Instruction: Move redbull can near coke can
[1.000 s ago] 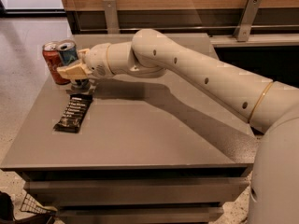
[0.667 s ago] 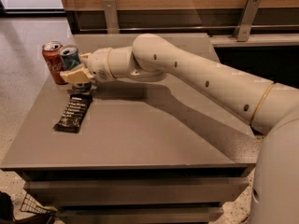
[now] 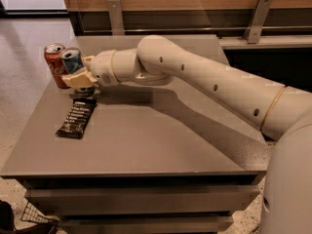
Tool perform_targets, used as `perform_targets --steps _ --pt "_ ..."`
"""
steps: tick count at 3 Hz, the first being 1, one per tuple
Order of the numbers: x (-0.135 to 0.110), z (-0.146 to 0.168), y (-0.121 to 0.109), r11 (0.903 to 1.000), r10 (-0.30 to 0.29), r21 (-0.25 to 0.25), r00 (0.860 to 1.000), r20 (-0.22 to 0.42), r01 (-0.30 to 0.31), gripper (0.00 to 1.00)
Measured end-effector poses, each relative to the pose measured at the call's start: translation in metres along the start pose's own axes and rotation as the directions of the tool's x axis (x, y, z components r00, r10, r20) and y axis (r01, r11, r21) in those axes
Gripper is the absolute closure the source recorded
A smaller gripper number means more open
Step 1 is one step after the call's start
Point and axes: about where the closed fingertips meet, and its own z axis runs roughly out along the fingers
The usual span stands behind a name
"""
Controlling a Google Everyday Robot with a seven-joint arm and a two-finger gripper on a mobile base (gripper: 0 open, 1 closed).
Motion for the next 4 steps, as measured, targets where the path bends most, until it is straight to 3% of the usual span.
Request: perform_targets --steps 2,3,4 --pt "-0.0011 0.0039 0.0033 1.0 -0.001 -0.008 1.0 0.001 0.001 0.13" --pt "-0.0018 0.0063 0.0053 0.9999 -0.002 -0.013 1.0 0.002 0.002 0.0" --pt "-0.0018 0.0063 0.0053 0.9999 -0.002 -0.013 1.0 0.002 0.002 0.0"
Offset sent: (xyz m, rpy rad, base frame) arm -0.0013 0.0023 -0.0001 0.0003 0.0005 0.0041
